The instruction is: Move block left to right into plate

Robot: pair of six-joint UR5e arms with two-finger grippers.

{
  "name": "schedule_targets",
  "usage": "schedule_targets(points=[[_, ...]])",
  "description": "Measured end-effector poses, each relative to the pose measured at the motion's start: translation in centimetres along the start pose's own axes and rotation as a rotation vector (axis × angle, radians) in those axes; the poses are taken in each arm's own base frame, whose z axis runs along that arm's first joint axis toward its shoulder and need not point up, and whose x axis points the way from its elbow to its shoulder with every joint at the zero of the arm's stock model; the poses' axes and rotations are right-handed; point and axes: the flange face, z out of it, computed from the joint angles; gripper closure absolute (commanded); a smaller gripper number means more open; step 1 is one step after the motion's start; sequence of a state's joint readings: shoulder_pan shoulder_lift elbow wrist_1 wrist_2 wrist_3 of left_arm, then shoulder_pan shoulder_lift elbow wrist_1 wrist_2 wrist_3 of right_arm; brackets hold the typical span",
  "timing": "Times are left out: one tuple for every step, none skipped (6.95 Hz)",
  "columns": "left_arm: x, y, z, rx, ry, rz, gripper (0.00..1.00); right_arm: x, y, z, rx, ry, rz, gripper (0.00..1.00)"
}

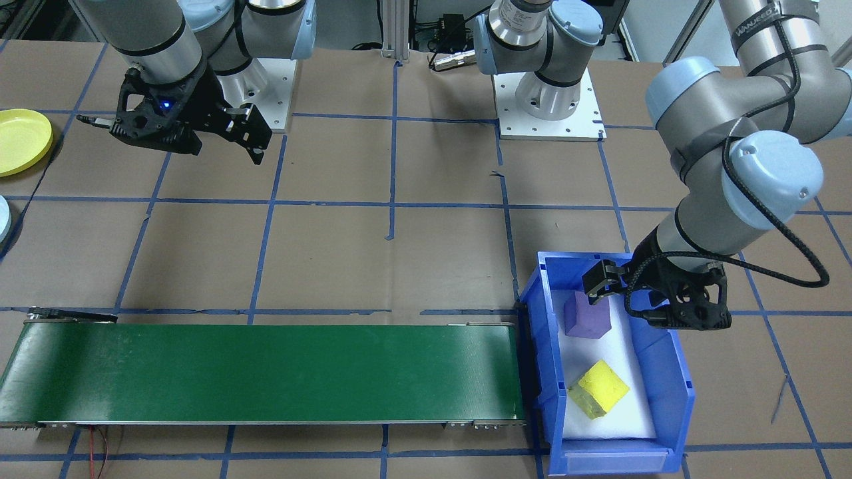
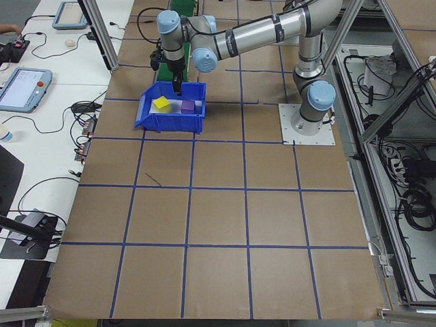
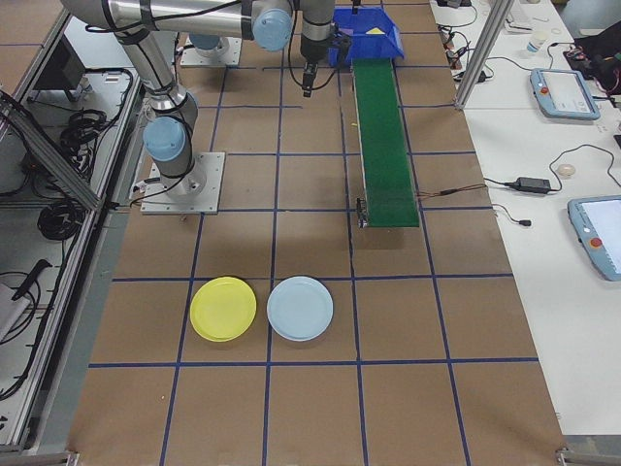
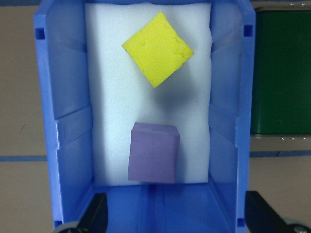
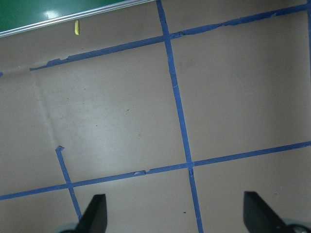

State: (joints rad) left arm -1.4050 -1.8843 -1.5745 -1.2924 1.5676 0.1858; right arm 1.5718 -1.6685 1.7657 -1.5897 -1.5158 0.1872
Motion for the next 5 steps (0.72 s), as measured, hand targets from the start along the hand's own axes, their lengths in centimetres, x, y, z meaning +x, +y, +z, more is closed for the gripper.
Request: schedule_targets(points=[[-0.5,0.1,1.7,-0.017,0.005,0.001,0.01,-0.2,0.0,0.1,-0.002,0.001,-0.010,0.00],[-0.7,0.4,3.7,-0.034,0.009,0.001,0.01,-0.2,-0.1,0.3,-0.005,0.002,-0.026,0.00],[-0.8,0.9,5.8,-0.046,0.012,0.003,0.02,0.0,-0.2,0.3,-0.006,0.009,-0.051,0.00],[-0.7,1.2,7.4,-0.041,0.011,0.006,0.03,0.3,-0.3,0.4,-0.004,0.028,-0.080,0.00],[-0.7,1.4,8.8,-0.037,0.011,0.007,0.24,0.7,-0.5,0.4,-0.002,0.054,-0.105,0.00]])
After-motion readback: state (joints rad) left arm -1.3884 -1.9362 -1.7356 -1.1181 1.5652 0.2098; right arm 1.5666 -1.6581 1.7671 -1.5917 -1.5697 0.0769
